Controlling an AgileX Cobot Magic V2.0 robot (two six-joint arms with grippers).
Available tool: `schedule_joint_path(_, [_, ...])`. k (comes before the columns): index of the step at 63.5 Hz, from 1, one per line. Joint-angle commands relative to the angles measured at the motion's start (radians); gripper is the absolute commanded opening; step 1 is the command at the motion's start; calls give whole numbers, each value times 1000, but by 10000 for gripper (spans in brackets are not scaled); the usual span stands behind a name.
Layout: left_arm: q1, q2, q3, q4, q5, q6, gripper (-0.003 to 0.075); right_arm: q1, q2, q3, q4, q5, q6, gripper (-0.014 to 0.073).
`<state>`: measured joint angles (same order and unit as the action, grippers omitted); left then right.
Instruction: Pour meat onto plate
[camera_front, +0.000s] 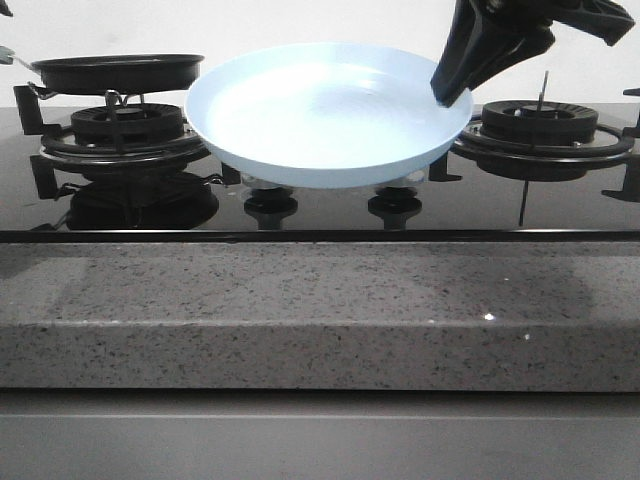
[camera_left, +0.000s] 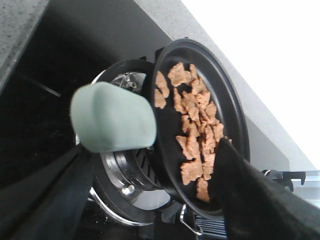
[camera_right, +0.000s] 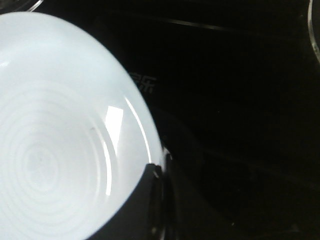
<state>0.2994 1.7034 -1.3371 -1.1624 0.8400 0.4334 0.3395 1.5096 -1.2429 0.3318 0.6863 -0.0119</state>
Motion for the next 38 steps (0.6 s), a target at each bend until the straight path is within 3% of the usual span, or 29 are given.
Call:
schedule_joint_path(1, [1, -34, -37, -66, 1, 1, 489, 1, -37, -24, 28, -42, -2, -59])
schedule_joint_path(38, [1, 15, -42, -134, -84, 11, 489, 1, -37, -24, 28, -42, -2, -59])
